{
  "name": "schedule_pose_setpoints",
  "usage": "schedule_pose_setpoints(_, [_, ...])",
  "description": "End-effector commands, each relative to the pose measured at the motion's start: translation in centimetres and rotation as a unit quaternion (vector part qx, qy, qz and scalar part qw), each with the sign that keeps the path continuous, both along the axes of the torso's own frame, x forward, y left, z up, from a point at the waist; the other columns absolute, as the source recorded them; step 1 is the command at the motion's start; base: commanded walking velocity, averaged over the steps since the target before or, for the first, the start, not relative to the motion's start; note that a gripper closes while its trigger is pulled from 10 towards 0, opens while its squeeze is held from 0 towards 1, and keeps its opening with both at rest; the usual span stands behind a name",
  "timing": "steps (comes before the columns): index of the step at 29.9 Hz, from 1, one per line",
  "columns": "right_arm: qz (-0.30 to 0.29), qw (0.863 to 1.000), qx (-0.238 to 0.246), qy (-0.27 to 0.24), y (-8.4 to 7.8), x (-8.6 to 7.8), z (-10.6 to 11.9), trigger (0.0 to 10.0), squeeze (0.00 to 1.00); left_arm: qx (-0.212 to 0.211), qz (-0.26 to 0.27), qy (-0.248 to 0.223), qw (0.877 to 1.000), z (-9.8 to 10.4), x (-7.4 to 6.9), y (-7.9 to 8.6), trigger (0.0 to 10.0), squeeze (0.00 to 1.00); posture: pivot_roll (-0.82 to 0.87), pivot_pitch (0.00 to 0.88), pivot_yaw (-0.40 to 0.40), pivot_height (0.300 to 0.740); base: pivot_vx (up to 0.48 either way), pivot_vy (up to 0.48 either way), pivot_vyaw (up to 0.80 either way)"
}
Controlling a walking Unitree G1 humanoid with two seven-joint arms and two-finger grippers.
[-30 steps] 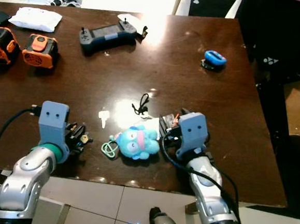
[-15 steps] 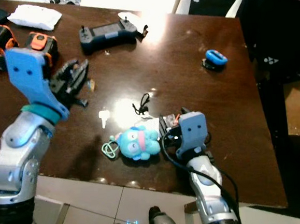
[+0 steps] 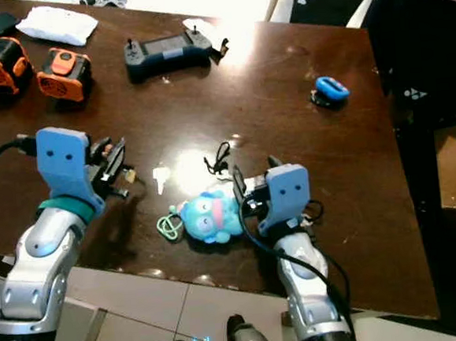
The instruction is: Hang keys on a hook
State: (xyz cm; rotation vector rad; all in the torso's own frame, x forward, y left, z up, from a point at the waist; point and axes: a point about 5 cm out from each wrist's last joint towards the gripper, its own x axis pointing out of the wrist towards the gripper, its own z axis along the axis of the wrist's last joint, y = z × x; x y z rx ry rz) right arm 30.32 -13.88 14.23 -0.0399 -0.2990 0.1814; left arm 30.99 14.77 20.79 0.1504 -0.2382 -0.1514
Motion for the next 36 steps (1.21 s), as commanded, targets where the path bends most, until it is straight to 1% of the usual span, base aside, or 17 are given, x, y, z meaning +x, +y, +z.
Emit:
schedule_pose_setpoints(1, [-0.002,1.000,0.008,0.006,0.00,-0.04,-0.15,10.0,0.00,-0.002,0.000,0.008,1.000,-0.65,-0.33,0.00,10.0,0.00,-0.14,0.194,0.021,0.740,-0.259,0.000,0.00])
schedule_pose_setpoints(8, [0.001,1.000,0.014,0.001,0.11,0.24,0.32,10.0,0.00,-0.010,0.002,-0.002,1.000,-0.45,-0.54,-0.06,10.0,0.00,-0.13,0.195,0.016,0.740,-0.275,0.000,0.00])
schedule_pose_setpoints(15, [-0.001,1.000,0.012,0.003,-0.11,0.38,0.25,10.0,0.00,-0.011,-0.001,-0.008,1.000,-0.18,-0.58,-0.12,10.0,0.00,-0.12,0.195,0.016,0.740,-0.290,0.000,0.00])
schedule_pose_setpoints(36, [-0.004,1.000,0.011,0.009,-0.05,0.43,-0.04,10.0,0.00,-0.009,0.001,-0.008,1.000,-0.10,-0.36,-0.16,10.0,0.00,-0.12,0.196,0.019,0.740,-0.340,0.000,0.00])
